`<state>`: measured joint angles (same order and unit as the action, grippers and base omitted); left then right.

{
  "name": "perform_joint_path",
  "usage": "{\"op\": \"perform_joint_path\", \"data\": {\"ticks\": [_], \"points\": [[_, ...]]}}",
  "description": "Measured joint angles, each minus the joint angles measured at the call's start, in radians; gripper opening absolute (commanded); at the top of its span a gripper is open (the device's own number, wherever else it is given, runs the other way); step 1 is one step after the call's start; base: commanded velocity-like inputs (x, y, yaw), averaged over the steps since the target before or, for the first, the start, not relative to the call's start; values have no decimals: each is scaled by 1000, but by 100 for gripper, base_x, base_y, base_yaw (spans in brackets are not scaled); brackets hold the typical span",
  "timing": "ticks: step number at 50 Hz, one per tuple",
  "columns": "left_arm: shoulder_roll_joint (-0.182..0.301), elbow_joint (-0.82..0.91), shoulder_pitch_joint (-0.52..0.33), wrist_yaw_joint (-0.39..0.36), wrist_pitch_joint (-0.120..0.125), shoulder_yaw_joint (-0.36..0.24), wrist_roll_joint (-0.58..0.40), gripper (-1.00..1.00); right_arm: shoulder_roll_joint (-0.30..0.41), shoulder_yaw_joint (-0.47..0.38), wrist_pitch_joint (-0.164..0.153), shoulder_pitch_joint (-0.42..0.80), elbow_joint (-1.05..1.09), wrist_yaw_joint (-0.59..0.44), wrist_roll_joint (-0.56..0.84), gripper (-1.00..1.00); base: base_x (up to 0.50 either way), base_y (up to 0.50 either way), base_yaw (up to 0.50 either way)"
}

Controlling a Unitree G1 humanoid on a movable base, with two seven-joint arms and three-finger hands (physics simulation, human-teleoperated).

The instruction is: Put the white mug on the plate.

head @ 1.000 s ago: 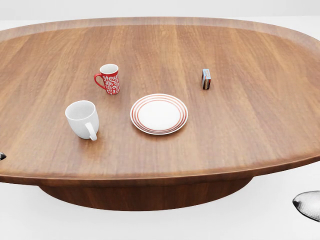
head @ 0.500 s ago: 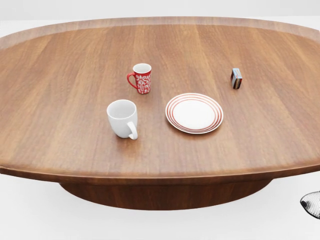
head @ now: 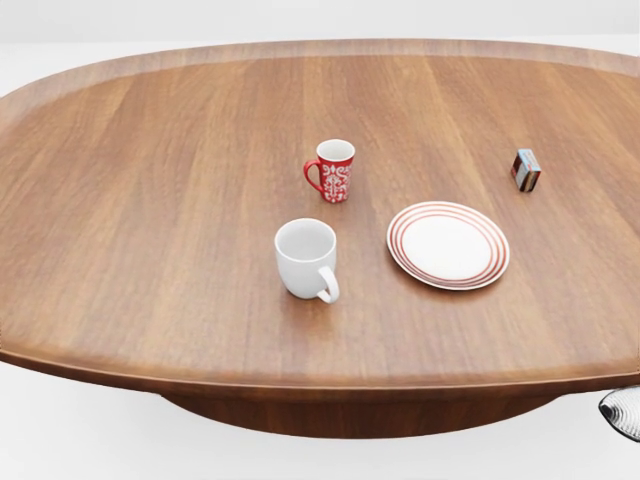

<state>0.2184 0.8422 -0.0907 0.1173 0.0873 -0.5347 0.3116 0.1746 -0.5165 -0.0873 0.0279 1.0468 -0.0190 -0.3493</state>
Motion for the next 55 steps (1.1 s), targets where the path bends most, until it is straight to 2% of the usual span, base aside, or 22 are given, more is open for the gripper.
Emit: {"op": "perform_joint_path", "data": {"ticks": [45,55], "points": [[-5,0,2,-1,0,6,-3,100,-6,7,0,-12,0,-2,-6,100,50,0,0],[-4,-4,0,-1,0,7,-2,100,-11,14,0,-17,0,-11,5,100,7,0,0]]}}
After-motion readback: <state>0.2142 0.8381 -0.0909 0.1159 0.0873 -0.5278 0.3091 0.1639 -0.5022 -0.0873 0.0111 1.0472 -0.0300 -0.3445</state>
